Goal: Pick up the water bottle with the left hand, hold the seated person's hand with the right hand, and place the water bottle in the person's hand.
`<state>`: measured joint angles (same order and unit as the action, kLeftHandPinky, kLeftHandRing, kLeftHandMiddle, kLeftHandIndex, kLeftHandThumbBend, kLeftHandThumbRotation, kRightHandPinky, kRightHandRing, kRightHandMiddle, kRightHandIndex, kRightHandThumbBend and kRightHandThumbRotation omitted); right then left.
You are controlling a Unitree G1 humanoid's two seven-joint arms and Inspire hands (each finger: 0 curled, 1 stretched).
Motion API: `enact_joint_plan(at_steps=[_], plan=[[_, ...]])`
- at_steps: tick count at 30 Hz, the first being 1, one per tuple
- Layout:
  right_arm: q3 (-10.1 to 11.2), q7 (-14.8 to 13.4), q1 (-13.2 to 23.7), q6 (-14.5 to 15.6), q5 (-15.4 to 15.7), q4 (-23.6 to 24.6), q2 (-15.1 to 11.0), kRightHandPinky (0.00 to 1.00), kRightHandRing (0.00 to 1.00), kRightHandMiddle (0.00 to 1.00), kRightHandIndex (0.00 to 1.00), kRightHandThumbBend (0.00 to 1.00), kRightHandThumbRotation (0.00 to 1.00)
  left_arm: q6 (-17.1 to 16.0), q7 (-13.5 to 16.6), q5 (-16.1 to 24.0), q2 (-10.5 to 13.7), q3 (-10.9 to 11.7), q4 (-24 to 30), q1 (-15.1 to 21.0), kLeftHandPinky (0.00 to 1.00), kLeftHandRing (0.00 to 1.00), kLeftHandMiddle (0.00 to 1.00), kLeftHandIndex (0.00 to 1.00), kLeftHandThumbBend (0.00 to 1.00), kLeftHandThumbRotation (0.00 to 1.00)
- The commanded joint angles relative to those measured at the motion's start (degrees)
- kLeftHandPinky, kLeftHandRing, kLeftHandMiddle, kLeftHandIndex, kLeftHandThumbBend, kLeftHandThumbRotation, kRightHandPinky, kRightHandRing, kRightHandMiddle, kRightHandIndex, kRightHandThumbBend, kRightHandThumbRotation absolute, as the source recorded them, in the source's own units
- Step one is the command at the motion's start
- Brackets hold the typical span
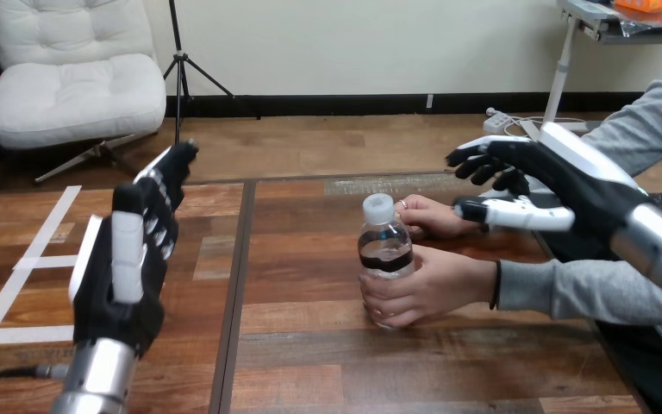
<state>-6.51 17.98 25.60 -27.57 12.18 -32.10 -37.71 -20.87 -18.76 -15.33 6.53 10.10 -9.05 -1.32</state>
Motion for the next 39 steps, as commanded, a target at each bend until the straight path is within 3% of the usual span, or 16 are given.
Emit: enact_joint_plan(at_steps=[1, 3, 6, 7, 9, 11, 13, 15, 17, 20, 21, 24, 27, 31, 39], plan=[[3.8, -1.3, -2.1, -0.3, -5.3, 4.4, 3.7, 0.71, 0.77, 0.79, 0.8, 1.0, 0.99, -1.1, 0.4, 0.2, 0.0, -0.3, 4.7, 0.2, 0.97, 0.93, 0.89, 0.85, 0.86, 0.98], [4.5, -1.1, -3.2, 0.3, -7.4, 5.4, 4.8, 0.73, 0.79, 0.81, 0.81, 1.0, 0.99, -1.4, 0.5, 0.3, 0.0, -0.4, 5.0, -0.1, 0.96, 0.92, 0.89, 0.85, 0.86, 0.97], [6.1, -0.8, -6.7, 1.9, -13.7, 8.3, 8.6, 0.76, 0.81, 0.82, 0.82, 1.0, 1.0, -1.1, 0.4, 0.3, 0.2, -0.5, 6.3, -1.1, 0.95, 0.92, 0.89, 0.85, 0.85, 0.97], [6.5, 0.3, -7.9, 2.2, -16.8, 9.5, 10.1, 0.76, 0.81, 0.82, 0.82, 1.0, 1.0, -0.8, 0.4, 0.3, 0.3, -0.6, 6.9, -1.6, 0.95, 0.92, 0.89, 0.85, 0.85, 0.96], [6.8, 1.7, -9.1, 2.8, -20.2, 10.8, 11.4, 0.79, 0.83, 0.84, 0.83, 1.0, 1.0, -0.5, 0.4, 0.4, 0.4, -0.7, 7.5, -1.9, 0.95, 0.92, 0.9, 0.86, 0.85, 0.96], [7.5, 2.9, -11.0, 6.6, -25.9, 13.9, 14.0, 0.83, 0.85, 0.85, 0.85, 1.0, 1.0, -0.3, 0.7, 0.7, 0.3, -0.9, 8.3, -2.4, 0.95, 0.91, 0.9, 0.86, 0.84, 0.96], [7.7, 2.6, -12.7, 8.7, -28.7, 16.6, 15.8, 0.85, 0.86, 0.85, 0.86, 1.0, 1.0, -0.2, 0.6, 0.9, 0.4, -1.1, 8.7, -2.8, 0.94, 0.91, 0.91, 0.86, 0.83, 0.96], [7.7, 1.7, -14.0, 9.5, -29.5, 18.5, 16.6, 0.86, 0.86, 0.85, 0.85, 1.0, 1.0, -0.1, 0.4, 1.0, 0.6, -1.2, 8.9, -3.0, 0.94, 0.91, 0.91, 0.86, 0.83, 0.96], [7.7, 1.5, -16.0, 13.3, -33.4, 22.2, 18.1, 0.87, 0.87, 0.85, 0.86, 0.99, 1.0, 0.0, 0.5, 1.5, 0.8, -1.5, 9.4, -3.4, 0.94, 0.91, 0.91, 0.86, 0.82, 0.96], [7.7, 2.0, -18.1, 15.9, -37.4, 25.7, 19.7, 0.93, 0.9, 0.87, 0.88, 1.0, 1.0, -0.2, 0.4, 1.6, 0.7, -1.7, 9.7, -3.6, 0.94, 0.91, 0.91, 0.85, 0.82, 0.96], [7.8, 2.2, -18.5, 16.3, -38.1, 26.4, 20.0, 0.94, 0.9, 0.88, 0.88, 1.0, 1.0, -0.2, 0.4, 1.6, 0.6, -1.7, 9.7, -3.6, 0.94, 0.91, 0.91, 0.85, 0.82, 0.96], [7.6, -1.3, -20.8, 19.8, -39.0, 31.3, 21.6, 0.97, 0.91, 0.88, 0.89, 1.0, 1.0, 0.2, 0.8, 1.8, 0.4, -2.0, 10.6, -4.2, 0.95, 0.91, 0.9, 0.85, 0.81, 0.97], [7.8, 0.6, -22.0, 20.2, -40.9, 32.7, 22.1, 0.98, 0.93, 0.9, 0.91, 1.0, 1.0, 0.2, 0.7, 1.6, 0.2, -2.2, 11.4, -4.8, 0.95, 0.91, 0.91, 0.86, 0.79, 0.97], [8.2, 1.1, -24.0, 21.7, -43.0, 35.6, 23.3, 0.99, 0.93, 0.92, 0.92, 1.0, 1.0, 1.8, 0.4, -0.2, -0.5, -2.6, 13.1, -6.0, 0.95, 0.93, 0.92, 0.88, 0.77, 0.97], [8.4, 1.6, -26.9, 21.2, -43.0, 39.6, 24.7, 1.0, 0.95, 0.94, 0.94, 1.0, 1.0, 2.0, 0.2, -0.2, -0.6, -3.1, 15.5, -8.2, 0.97, 0.93, 0.92, 0.89, 0.74, 0.99]])
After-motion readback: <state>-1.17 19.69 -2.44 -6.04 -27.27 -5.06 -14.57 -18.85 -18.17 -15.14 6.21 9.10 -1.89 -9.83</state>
